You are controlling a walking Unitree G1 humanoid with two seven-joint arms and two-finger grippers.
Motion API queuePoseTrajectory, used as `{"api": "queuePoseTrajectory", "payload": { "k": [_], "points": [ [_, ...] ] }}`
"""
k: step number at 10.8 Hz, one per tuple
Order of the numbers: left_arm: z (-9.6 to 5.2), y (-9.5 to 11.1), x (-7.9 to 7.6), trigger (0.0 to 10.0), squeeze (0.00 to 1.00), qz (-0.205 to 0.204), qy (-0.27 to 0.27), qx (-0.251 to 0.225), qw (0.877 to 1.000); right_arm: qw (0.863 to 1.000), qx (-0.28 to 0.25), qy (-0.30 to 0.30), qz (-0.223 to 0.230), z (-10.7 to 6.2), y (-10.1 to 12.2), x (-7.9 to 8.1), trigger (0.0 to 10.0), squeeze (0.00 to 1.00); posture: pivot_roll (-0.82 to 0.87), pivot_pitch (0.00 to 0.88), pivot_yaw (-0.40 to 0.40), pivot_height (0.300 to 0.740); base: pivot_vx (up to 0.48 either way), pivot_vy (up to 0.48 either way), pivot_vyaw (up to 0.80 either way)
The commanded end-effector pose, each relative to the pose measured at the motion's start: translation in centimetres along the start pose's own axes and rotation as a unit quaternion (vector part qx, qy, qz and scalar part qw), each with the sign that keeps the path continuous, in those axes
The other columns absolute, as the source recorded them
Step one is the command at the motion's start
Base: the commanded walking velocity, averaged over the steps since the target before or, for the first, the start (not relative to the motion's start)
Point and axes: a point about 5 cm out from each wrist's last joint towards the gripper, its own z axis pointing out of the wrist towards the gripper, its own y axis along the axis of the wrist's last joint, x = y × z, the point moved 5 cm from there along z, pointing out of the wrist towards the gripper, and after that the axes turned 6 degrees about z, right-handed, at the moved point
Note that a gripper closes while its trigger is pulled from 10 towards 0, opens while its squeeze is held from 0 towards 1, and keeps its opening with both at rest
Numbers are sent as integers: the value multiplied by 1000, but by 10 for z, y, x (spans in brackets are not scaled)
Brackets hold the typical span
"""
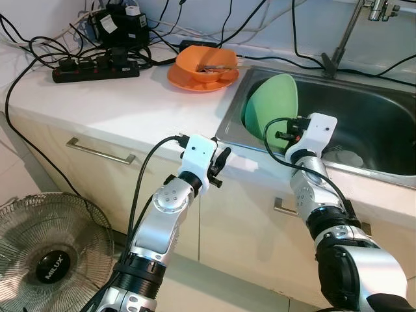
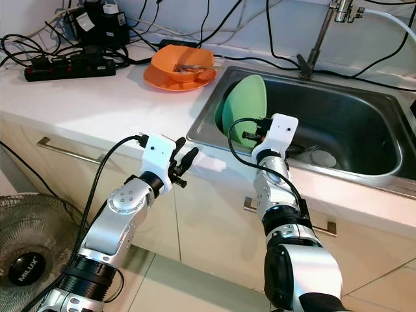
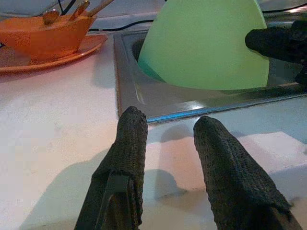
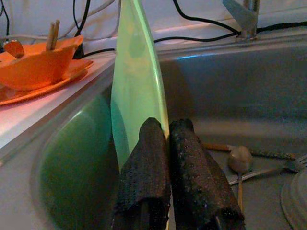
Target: Kitchen organization
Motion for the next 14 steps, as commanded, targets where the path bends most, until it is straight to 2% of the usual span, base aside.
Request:
{"api": "queuePoseTrajectory", "payload": {
  "k": [1,4,5,6,7,14],
  "points": [
    [2,1,-3,10000,0,4,-8,3,1000,999,29,16,-5,-2,-14,10,10000,0,213,11,-27,740,0,0,0],
    [2,1,-3,10000,0,9,-8,4,1000,999,32,24,-4,-2,-16,14,10000,0,214,16,-28,740,0,0,0],
    [2,1,-2,10000,0,8,-7,5,1000,999,34,25,-6,-2,-16,14,10000,882,214,19,-29,740,0,0,0],
    [3,1,-2,10000,0,8,-6,5,1000,999,34,28,-11,-2,-16,15,10000,745,215,20,-31,740,0,0,0],
    [2,1,-2,10000,0,8,-5,4,1000,999,35,28,-11,-2,-16,14,10000,0,215,21,-32,740,0,0,0],
    [2,0,1,10000,0,8,1,5,1000,999,37,28,-13,-2,-16,13,10000,0,211,29,-33,740,0,0,0]
  ]
}}
